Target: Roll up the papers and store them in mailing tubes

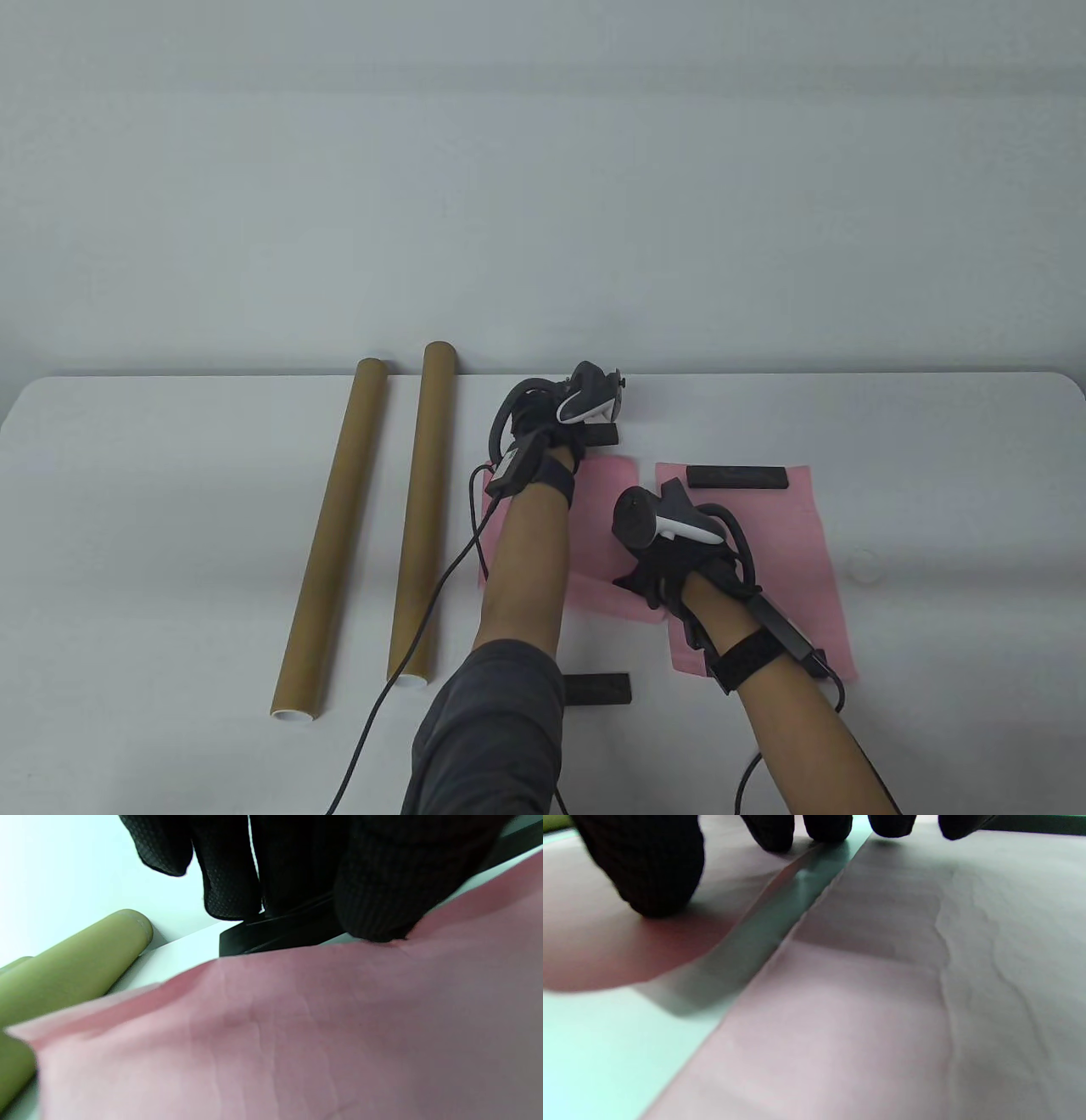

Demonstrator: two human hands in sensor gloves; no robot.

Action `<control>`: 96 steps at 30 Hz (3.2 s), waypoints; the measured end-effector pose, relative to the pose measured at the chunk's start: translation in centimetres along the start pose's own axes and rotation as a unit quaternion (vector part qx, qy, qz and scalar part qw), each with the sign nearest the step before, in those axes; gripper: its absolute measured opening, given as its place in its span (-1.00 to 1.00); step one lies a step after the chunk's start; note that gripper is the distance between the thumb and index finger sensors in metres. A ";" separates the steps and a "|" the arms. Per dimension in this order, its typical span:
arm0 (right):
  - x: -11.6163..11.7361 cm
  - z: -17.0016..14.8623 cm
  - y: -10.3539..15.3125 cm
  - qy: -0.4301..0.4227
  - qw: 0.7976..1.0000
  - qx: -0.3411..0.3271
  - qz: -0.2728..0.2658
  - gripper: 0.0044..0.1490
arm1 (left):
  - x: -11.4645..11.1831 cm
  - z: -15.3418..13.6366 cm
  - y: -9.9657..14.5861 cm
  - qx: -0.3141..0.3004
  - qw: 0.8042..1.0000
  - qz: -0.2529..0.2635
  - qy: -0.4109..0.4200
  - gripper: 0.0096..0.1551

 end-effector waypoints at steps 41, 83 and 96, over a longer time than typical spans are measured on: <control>0.5 -0.3 0.3 -0.011 1.000 -0.003 0.002 0.11 | -6.0 -0.1 22.1 -0.291 0.946 -0.042 -0.136 0.16; -3.2 9.4 22.7 0.141 0.888 -0.105 -0.424 -0.06 | -4.5 -6.6 37.5 -0.251 0.932 0.251 0.071 -0.32; -1.8 5.6 19.7 -0.124 0.952 -0.150 -0.237 -0.57 | -5.5 -6.8 37.3 -0.270 0.924 0.262 0.062 -0.15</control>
Point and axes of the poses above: the tracker on the back of each hand, its own z axis roughly to the thumb side, its own y axis roughly from the fingertips to the wrist, x = y × z, the point moved 4 cm from there along -y, roughly from the wrist to the fingertips, and after that the axes turned 6 degrees about y, right-handed, at the moved point
